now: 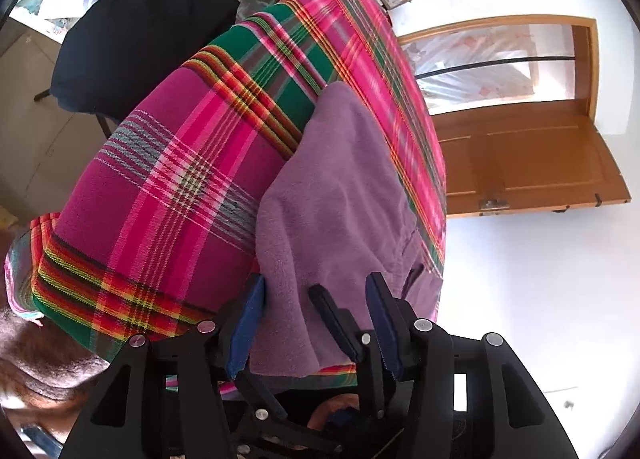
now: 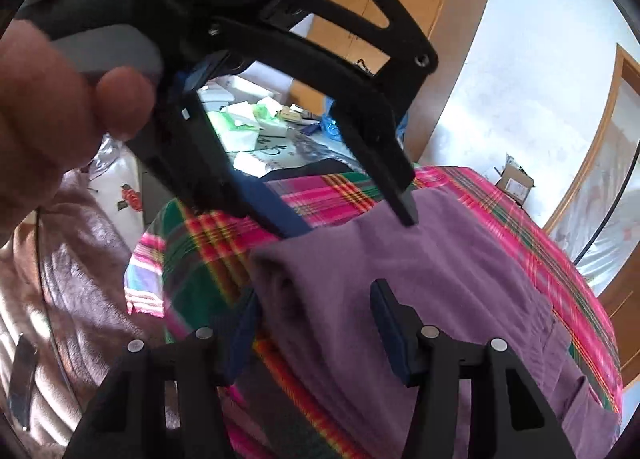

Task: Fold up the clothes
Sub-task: 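Grasp the garment end with the left gripper while the right gripper grasps it too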

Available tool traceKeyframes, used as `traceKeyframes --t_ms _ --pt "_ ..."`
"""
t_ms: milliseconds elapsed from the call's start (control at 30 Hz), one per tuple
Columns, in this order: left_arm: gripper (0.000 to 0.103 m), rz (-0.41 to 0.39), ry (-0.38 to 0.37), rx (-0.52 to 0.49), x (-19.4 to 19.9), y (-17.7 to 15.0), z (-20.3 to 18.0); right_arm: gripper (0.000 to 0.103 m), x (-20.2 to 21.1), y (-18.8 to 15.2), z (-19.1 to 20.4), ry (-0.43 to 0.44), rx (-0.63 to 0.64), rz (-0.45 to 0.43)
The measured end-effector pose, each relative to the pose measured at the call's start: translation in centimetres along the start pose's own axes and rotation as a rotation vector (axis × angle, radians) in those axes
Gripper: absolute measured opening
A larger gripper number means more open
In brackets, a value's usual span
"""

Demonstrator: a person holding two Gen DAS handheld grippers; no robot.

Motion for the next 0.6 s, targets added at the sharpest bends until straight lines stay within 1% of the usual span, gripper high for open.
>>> traceKeyframes --t_ms 67,133,200,233,267,300,400,533,600 --pt "0.053 0.002 0.003 -0.002 0.0 0.0 0.1 0.055 -0.3 0.4 -0.1 0.006 -0.011 0.004" --pt "0.053 0.006 0.008 -0.008 -0.1 0.0 0.1 0.048 -0.5 0.7 -0.3 0.007 -0.020 0.008" --pt "0.053 0.005 0.014 -0.004 -0.2 0.4 0.2 0.035 -0.6 0.7 -0.5 0.015 -0.022 0.012" --pt "0.053 0.003 0.017 -0.001 -0.2 0.6 0.2 0.032 -0.6 0.7 -0.5 0.013 -0.022 0.013" --pt "0.053 -0.001 0.022 0.003 -0.2 0.8 0.3 0.025 -0.6 0.8 -0.5 0.005 -0.022 0.012" --pt "0.053 -0.006 0.027 0.007 -0.2 1.1 0.4 0.020 -0.5 0.8 -0.6 0.002 -0.025 0.011" --pt "0.053 -0.012 0.032 0.012 -0.5 2.1 0.4 0.015 0.3 0.8 -1.5 0.042 -0.066 -0.003" --pt "0.053 -0.006 0.033 0.001 -1.6 3.4 -0.3 0.014 1.4 0.8 -2.5 0.068 -0.091 -0.033" --pt "0.053 0.011 0.041 -0.003 -2.3 4.4 -0.7 0.014 1.8 0.8 -2.7 0.076 -0.099 -0.042"
Point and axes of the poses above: each gripper's, at about its wrist camera, not at the fingertips, and x roughly against the way its jaws point, z to its left, y to its top, the point moved 4 cm from there along -x, roughly the way its jaws point, and after that the axes turned 15 degrees about z, right-handed, at the moved point
